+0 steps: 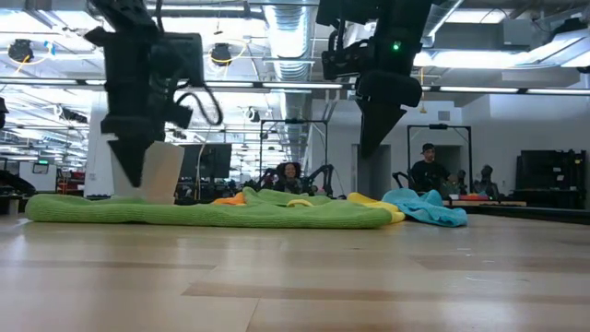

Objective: Fold microfiber towels
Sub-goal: Fold the right green microfiber towel

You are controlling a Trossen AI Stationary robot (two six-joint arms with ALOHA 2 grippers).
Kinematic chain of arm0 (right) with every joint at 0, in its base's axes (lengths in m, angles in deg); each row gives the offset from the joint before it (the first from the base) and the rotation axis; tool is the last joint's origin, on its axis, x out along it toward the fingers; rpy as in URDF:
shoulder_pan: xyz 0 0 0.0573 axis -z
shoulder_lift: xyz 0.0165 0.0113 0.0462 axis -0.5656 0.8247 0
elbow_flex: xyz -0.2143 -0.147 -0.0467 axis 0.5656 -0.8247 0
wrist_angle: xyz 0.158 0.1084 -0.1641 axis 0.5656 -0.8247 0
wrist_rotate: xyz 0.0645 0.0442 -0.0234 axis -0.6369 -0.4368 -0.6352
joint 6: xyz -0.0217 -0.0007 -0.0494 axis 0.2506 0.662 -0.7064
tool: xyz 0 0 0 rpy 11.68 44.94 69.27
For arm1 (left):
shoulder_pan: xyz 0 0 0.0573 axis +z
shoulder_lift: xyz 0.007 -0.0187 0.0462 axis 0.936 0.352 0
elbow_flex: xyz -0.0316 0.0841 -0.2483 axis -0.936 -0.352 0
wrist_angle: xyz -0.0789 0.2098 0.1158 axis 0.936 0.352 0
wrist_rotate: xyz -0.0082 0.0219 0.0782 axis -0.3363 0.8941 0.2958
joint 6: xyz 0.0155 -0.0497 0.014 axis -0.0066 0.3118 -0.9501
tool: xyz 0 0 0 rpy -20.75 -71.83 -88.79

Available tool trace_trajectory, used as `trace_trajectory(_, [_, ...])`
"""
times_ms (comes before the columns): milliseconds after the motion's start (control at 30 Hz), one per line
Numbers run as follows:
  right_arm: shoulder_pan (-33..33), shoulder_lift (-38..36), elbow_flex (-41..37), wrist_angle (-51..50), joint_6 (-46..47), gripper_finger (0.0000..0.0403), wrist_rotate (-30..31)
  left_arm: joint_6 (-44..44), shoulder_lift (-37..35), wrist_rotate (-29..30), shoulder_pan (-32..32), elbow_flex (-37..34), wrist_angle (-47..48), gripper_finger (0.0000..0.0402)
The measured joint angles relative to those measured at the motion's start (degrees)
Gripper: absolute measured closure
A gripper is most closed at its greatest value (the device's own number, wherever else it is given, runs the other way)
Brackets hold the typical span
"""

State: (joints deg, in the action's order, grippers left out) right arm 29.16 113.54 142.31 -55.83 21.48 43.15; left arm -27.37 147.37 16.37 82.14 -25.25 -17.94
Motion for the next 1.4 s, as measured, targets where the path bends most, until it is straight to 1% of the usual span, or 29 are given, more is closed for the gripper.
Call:
trace_trajectory(133, [0.0,0.0,0.0,0.0,0.0,0.0231,0.0,-5.9,0.0,-0.2,0.2,1.4,-1.6,0.0349])
trace_trajectory(267, [0.0,0.0,0.0,0.0,-0.1,0.0232,0.0,-10.5,1.0,-5.7,1.6,1.3,-2.2,0.0291])
trace_trajectory(333, [0.0,0.0,0.0,0.0,-0.3,0.0231,0.0,-11.6,2.1,-6.1,2.1,1.3,-2.0,0.0267])
trace_trajectory(433, [0.0,0.0,0.0,0.2,-1.0,0.023,0.0,-13.6,4.5,-5.8,3.2,1.3,-1.9,0.0247])
trace_trajectory(533, [0.0,0.0,0.0,0.3,-1.0,0.023,0.0,-14.0,6.3,-5.6,4.1,1.3,-1.7,0.0242])
trace_trajectory(667, [0.0,0.0,0.0,0.3,-1.0,0.023,0.0,-14.5,7.2,-6.1,4.7,1.3,-1.4,0.0248])
trace_trajectory(767, [0.0,0.0,0.0,0.3,-1.0,0.023,0.0,-15.9,7.1,-10.2,4.9,1.3,-1.1,0.0261])
trace_trajectory(867, [0.0,0.0,0.0,0.3,-1.0,0.0231,0.0,-15.9,7.1,-11.5,4.9,1.3,-0.5,0.0283])
trace_trajectory(967, [0.0,0.0,0.0,0.4,-1.0,0.0234,0.0,-16.3,7.1,-11.3,4.9,1.3,0.4,0.0316])
trace_trajectory(1133, [-0.3,0.0,0.0,0.3,-1.0,0.0238,0.0,-15.6,7.1,-11.0,4.9,1.3,0.6,0.0386])
trace_trajectory(1167, [-0.4,0.0,0.0,0.3,-1.0,0.0239,0.0,-14.9,7.1,-10.5,4.9,1.3,0.8,0.0393])
trace_trajectory(1233, [-0.7,0.0,0.0,0.4,-1.0,0.0239,0.0,-13.3,7.1,-8.7,4.9,1.3,1.9,0.0396])
trace_trajectory(1333, [-1.0,0.0,0.0,0.5,-1.0,0.0239,0.0,-11.2,7.1,-5.8,4.9,1.7,6.1,0.0398])
trace_trajectory(1400, [-1.1,0.0,0.0,0.7,-1.0,0.0239,0.0,-9.8,7.1,-5.2,4.9,1.8,7.6,0.04])
